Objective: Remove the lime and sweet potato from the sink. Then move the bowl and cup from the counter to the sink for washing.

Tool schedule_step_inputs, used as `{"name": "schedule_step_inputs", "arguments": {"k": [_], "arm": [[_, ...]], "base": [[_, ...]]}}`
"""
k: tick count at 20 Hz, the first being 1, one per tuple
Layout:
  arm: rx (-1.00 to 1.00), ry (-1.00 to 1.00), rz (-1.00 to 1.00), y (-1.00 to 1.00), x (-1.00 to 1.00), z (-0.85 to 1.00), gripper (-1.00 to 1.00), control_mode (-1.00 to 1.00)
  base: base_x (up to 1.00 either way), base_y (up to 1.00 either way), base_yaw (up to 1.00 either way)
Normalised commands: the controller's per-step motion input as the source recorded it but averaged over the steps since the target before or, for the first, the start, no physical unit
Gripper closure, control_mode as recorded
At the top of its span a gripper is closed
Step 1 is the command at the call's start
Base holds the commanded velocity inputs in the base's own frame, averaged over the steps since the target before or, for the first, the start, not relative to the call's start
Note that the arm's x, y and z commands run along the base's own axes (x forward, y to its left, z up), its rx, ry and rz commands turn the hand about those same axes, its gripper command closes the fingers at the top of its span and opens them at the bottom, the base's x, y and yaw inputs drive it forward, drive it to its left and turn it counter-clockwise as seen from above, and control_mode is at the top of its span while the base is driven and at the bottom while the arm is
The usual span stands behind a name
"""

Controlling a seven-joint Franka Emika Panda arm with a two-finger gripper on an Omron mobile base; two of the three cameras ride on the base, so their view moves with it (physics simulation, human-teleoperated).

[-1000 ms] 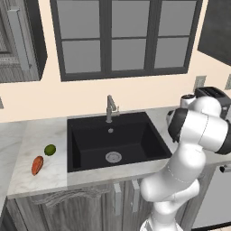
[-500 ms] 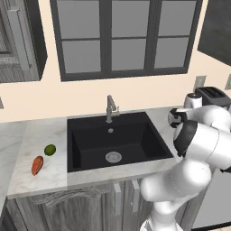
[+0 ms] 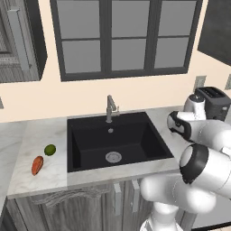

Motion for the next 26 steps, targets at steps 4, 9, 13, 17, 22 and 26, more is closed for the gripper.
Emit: {"name": "schedule_step_inputs", "arguments": {"k": [4, 9, 13, 17, 22, 26], "arm": [[0.00, -0.03, 0.06, 0.29, -0.09, 0.22, 1.00, -1.00], [0.00, 0.00, 0.10, 0.29, -0.08, 0.24, 1.00, -1.00], [0.00, 0.00, 0.16, 0.23, 0.00, 0.31, 1.00, -1.00], [0.00, 0.02, 0.20, 0.26, 0.00, 0.31, 1.00, -1.00], [0.00, 0.01, 0.28, 0.25, -0.03, 0.19, 1.00, -1.00], [0.00, 0.00, 0.33, 0.21, -0.07, 0.13, 1.00, -1.00]], "base": [[0.00, 0.00, 0.00], [0.00, 0.00, 0.00], [0.00, 0.00, 0.00], [0.00, 0.00, 0.00], [0.00, 0.00, 0.00], [0.00, 0.00, 0.00]]}}
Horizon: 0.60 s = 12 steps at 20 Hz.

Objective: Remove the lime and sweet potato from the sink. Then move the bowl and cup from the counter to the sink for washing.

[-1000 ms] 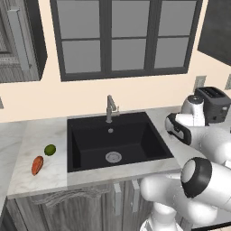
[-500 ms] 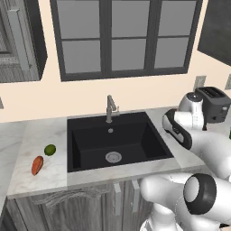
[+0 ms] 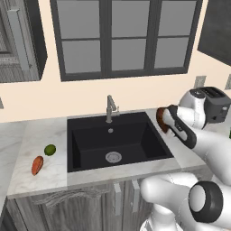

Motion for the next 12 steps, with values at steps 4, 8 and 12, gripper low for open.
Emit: {"name": "schedule_step_inputs", "arguments": {"k": [4, 8, 12], "arm": [[-0.01, 0.00, 0.36, 0.21, -0.11, 0.12, 1.00, -1.00], [-0.04, 0.01, 0.33, 0.15, -0.05, 0.05, 1.00, -1.00], [-0.09, 0.01, 0.30, 0.12, 0.00, 0.01, 1.00, -1.00]], "base": [[0.00, 0.00, 0.00], [0.00, 0.00, 0.00], [0.00, 0.00, 0.00]]}}
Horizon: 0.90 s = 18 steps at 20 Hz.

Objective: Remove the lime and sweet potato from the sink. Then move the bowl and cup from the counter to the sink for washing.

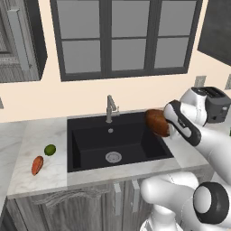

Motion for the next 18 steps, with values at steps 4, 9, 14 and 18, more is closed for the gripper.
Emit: {"name": "schedule_step_inputs", "arguments": {"k": [4, 9, 14, 18], "arm": [[-0.10, 0.06, 0.23, 0.13, 0.06, 0.00, 1.00, -1.00], [-0.04, 0.00, 0.20, 0.11, 0.07, -0.01, 1.00, -1.00], [0.00, 0.00, 0.18, 0.14, 0.00, -0.04, 1.00, -1.00], [0.00, 0.00, 0.17, 0.11, 0.00, -0.06, 1.00, -1.00]], "base": [[0.00, 0.00, 0.00], [0.00, 0.00, 0.00], [0.00, 0.00, 0.00], [0.00, 0.00, 0.00]]}}
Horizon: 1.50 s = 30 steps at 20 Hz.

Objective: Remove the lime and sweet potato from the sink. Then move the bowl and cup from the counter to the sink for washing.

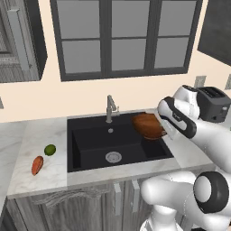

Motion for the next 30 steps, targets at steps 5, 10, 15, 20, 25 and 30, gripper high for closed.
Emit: {"name": "schedule_step_inputs", "arguments": {"k": [5, 10, 15, 20, 25, 30], "arm": [[0.00, 0.00, 0.15, 0.09, 0.04, -0.09, 1.00, -1.00], [0.00, 0.00, 0.11, 0.07, 0.06, -0.10, 1.00, -1.00], [0.00, 0.00, 0.07, 0.11, 0.06, -0.11, 1.00, -1.00], [0.00, 0.00, 0.06, 0.11, 0.07, -0.13, 1.00, -1.00], [0.00, 0.00, 0.04, 0.08, 0.11, -0.17, 1.00, -1.00], [0.00, 0.01, 0.02, 0.01, 0.13, -0.21, 1.00, -1.00]], "base": [[0.00, 0.00, 0.00], [0.00, 0.00, 0.00], [0.00, 0.00, 0.00], [0.00, 0.00, 0.00], [0.00, 0.00, 0.00], [0.00, 0.00, 0.00]]}}
